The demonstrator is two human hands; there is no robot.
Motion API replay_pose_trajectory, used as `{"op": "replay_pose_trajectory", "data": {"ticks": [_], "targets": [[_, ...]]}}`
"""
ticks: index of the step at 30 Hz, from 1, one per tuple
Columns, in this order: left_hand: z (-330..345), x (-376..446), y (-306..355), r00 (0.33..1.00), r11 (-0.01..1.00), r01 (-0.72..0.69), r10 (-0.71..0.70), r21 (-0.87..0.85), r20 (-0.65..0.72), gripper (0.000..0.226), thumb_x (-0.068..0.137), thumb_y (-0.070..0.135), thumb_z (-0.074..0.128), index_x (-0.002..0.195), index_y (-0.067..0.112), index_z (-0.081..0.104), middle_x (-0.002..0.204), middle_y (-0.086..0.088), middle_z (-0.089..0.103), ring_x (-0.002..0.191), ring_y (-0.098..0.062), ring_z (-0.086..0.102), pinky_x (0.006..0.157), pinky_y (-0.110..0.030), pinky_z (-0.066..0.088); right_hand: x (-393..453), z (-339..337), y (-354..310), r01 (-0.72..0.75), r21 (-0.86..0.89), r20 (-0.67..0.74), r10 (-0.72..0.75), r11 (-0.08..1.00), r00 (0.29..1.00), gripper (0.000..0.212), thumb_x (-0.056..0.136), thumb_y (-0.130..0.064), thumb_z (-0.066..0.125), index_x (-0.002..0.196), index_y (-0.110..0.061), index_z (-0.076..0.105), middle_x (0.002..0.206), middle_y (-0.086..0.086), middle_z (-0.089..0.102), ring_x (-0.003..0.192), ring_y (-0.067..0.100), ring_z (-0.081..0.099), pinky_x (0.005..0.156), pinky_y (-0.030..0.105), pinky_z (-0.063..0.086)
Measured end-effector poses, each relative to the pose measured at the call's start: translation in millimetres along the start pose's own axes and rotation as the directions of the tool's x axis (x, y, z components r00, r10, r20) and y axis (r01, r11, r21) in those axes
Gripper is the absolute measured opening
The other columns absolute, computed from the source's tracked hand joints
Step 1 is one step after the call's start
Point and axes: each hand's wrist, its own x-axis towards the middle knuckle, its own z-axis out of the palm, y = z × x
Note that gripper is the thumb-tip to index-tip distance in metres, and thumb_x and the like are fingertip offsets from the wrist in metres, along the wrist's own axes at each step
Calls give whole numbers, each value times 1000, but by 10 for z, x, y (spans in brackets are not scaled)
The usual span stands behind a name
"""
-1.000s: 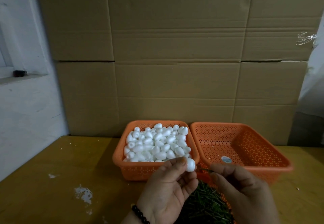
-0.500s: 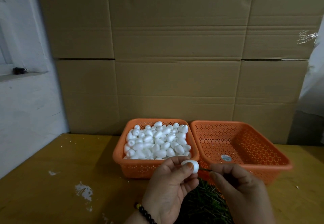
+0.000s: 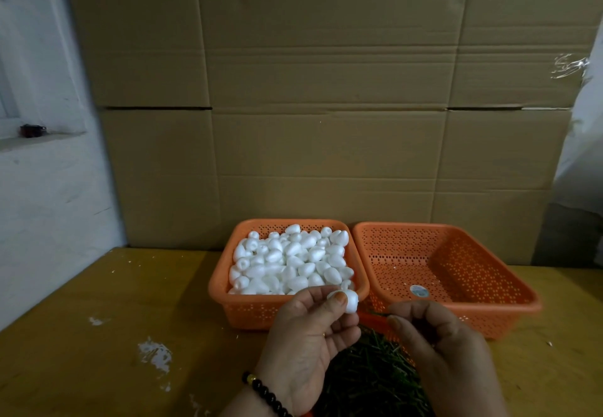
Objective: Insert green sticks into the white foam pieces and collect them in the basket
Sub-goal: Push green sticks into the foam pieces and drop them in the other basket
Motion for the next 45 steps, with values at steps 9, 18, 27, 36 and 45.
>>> {"op": "replay_pose_trajectory", "data": {"ticks": [9, 18, 27, 36, 45], "targets": [[-8, -5, 13, 998, 999, 49, -48, -19, 43, 41, 68, 8, 70, 107, 1, 61, 83, -14, 71, 68, -20, 66, 59, -30, 56, -15, -23, -67, 114, -125, -22, -117, 986, 993, 19, 71, -17, 77, 72, -33, 67, 70, -18, 66, 69, -1, 61, 58, 8, 44], [-80, 37, 33, 1000, 999, -17, 18, 50, -25, 22, 82, 1, 66, 104, 1, 63, 84, -15, 72, 71, -20, 68, 61, -30, 56, 22, -46, 43, 22, -198, 191, 16, 980, 982, 32, 73, -6, 75, 70, -35, 65, 71, -18, 67, 55, 2, 59, 53, 10, 44], [-102, 44, 64, 999, 999, -25, 26, 48, -26, 21, 80, 1, 67, 101, 2, 64, 84, -16, 72, 71, -21, 67, 60, -30, 56, 86, -56, 132, 235, -440, 573, 70, 867, 816, 22, 80, -33, 67, 73, -52, 59, 91, -22, 66, 85, -11, 58, 82, 7, 44], [-116, 48, 66, 1000, 999, -8, 8, 53, -9, 19, 82, -1, 65, 101, 1, 63, 82, -16, 71, 69, -20, 67, 59, -30, 56, 90, -151, 87, 390, -508, 664, 60, 768, 745, 37, 77, -55, 60, 114, -49, 56, 109, -29, 48, 95, -14, 42, 78, 0, 29], [-117, 47, 80, 1000, 999, 12, -11, 41, -25, 22, 86, -3, 61, 108, 3, 62, 79, -13, 71, 68, -21, 67, 58, -31, 56, 59, -79, 21, 310, -513, 600, 76, 800, 797, 17, 85, -41, 58, 100, -37, 65, 103, -22, 50, 95, -4, 53, 87, 13, 41]]}}
